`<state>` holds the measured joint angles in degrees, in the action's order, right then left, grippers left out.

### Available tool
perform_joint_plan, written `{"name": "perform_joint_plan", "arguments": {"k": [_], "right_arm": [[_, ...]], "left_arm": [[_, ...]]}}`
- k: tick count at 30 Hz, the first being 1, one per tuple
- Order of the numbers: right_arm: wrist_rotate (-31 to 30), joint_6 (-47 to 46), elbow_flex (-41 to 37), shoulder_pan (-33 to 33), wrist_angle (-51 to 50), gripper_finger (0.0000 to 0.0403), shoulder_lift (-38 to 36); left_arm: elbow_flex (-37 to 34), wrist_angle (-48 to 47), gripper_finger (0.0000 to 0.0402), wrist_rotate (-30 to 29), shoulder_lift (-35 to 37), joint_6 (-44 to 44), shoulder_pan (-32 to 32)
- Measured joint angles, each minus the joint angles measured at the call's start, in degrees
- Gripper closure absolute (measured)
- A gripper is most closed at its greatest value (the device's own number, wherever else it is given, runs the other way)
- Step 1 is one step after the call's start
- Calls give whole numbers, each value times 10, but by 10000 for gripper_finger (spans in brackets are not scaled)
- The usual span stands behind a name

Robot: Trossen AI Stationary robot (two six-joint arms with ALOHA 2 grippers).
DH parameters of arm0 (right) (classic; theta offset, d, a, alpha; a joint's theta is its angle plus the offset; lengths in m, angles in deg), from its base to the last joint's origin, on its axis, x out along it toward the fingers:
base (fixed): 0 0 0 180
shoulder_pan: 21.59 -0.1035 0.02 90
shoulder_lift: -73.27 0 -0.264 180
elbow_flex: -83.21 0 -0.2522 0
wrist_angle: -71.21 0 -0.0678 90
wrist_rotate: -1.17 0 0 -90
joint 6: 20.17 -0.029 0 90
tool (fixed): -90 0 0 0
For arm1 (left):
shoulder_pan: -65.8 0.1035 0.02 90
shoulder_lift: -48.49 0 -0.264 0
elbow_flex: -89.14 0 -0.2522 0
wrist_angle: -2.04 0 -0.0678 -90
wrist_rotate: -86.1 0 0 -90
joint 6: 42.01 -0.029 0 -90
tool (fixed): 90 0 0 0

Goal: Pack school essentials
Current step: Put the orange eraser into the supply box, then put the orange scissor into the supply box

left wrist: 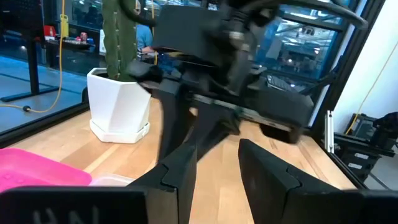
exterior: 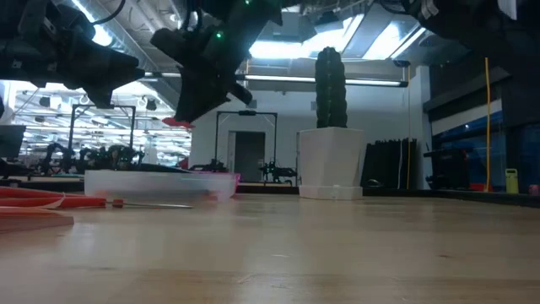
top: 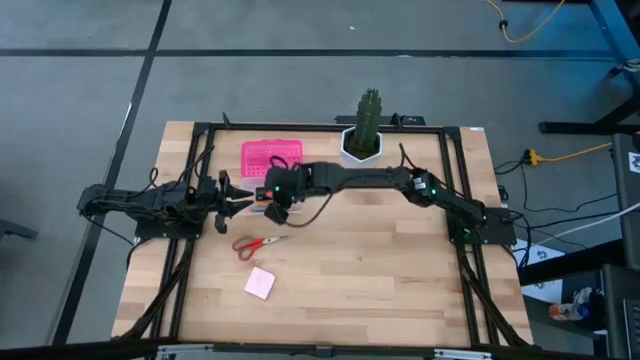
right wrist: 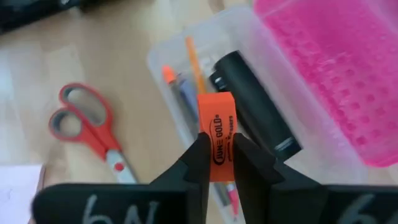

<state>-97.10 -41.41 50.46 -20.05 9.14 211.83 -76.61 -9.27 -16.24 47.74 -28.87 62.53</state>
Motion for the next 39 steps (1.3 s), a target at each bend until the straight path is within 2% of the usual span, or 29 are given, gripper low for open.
{"name": "perform_joint_plan", "arguments": {"k": [5,13,16,22,31,39], "right_arm": [[77,-2,2,20,-1,294,0],[78,-10,2,29,-1,233,0],[92,13,2,28,15,227,0],[161,91,2,-1,44,227,0],[154,100,3,-44,64,226,10],[151,154,3,-75,144,226,85]], "left_arm": [[0,0,288,0,0,0,0],[0,0,288,0,0,-1,0],[0,0,288,0,0,-1,0],[0,0,288,0,0,-2,0],[0,0,288,0,0,-2,0],[0,0,288,0,0,-2,0]]}}
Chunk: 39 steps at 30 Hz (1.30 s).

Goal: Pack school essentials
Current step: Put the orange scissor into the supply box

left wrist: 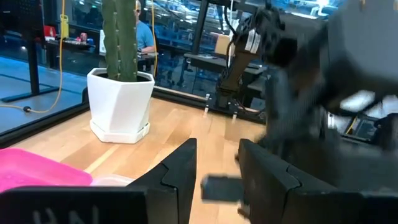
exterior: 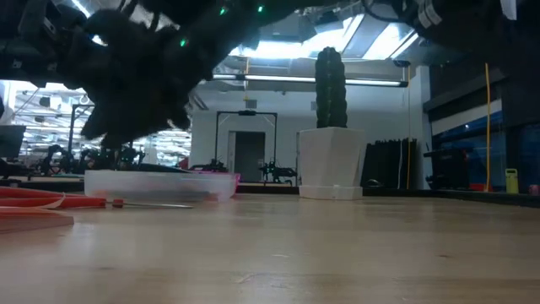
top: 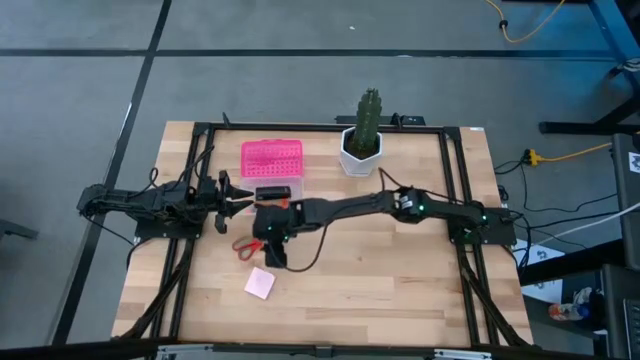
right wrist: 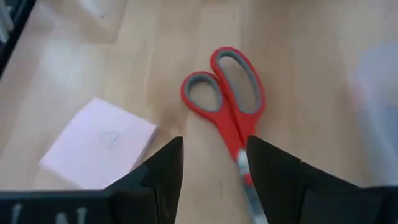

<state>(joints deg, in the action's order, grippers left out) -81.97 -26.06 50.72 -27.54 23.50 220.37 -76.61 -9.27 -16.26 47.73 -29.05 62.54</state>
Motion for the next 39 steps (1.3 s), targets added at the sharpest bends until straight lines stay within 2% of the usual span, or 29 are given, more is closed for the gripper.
{"name": "perform_joint_plan", "arguments": {"k": [4,11,27,31,37,39], "right_arm": [[-32,-7,0,0,1,226,25],[-71,48,0,-2,-2,226,36],[-79,47,3,-1,-20,230,64],[-81,46,3,-6,-24,262,65],[-85,31,2,-11,-31,354,66],[-94,-9,2,-11,-33,357,65]], "left_arm": [[0,0,288,0,0,0,0],[0,0,288,0,0,0,0],[0,0,288,0,0,1,0],[0,0,288,0,0,1,0],[0,0,288,0,0,1,0],[0,0,288,0,0,1,0]]}}
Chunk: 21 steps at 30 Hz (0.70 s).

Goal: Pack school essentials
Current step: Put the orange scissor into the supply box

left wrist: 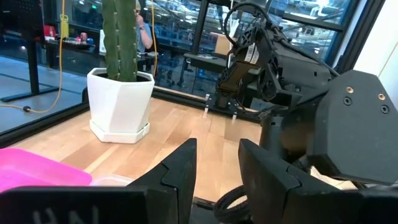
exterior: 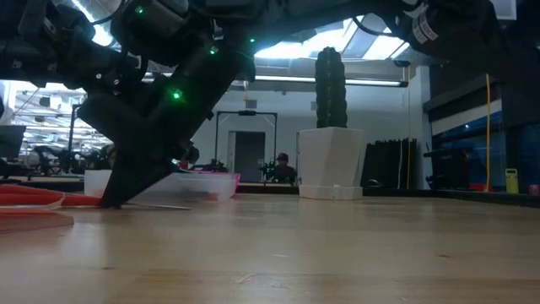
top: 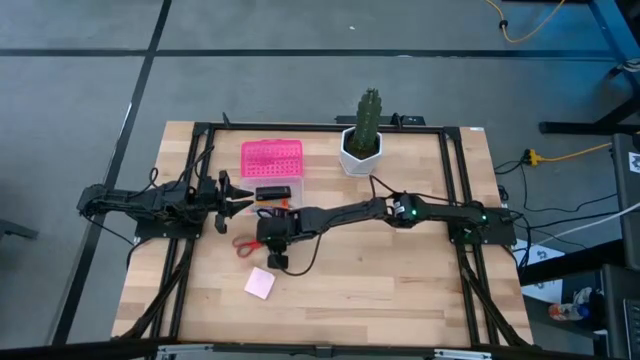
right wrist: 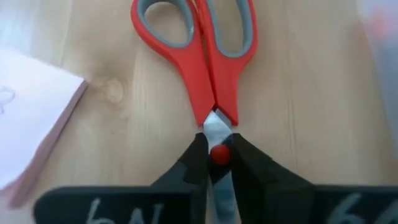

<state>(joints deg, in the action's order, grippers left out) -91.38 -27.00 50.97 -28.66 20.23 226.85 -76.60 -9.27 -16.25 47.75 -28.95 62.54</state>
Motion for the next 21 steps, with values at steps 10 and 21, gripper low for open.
{"name": "perform_joint_plan", "arguments": {"k": [10,21], "right_arm": [[-3,-67,4,13,-53,358,-35],[-24,-58,9,32,-97,358,-120]], "left_arm": [[0,0,288,0,0,0,0],[0,0,288,0,0,0,0]]}}
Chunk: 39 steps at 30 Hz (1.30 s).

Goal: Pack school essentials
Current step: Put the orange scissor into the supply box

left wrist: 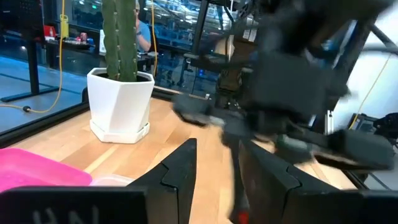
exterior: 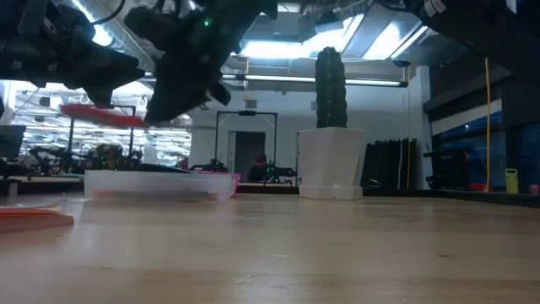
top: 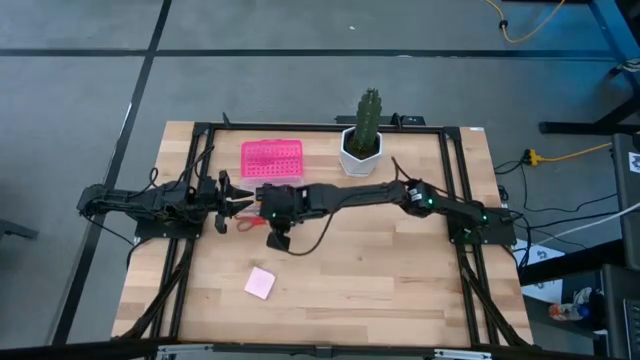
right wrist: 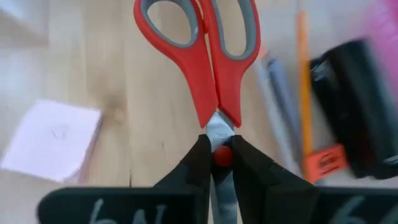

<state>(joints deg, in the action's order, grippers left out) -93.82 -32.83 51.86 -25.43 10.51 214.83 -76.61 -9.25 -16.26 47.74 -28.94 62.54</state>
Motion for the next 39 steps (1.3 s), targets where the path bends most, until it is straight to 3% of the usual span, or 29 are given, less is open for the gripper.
{"name": "perform_joint_plan", "arguments": {"k": [11,27,33,39], "right_arm": [[-5,56,-13,62,9,358,4],[20,69,-12,69,45,358,28],[19,67,-12,69,44,297,28],[-27,52,-12,72,50,243,28]], "left_arm": [[0,0,288,0,0,0,0],[0,0,288,0,0,-1,0],[0,0,288,0,0,1,0],[0,0,288,0,0,1,0]]}}
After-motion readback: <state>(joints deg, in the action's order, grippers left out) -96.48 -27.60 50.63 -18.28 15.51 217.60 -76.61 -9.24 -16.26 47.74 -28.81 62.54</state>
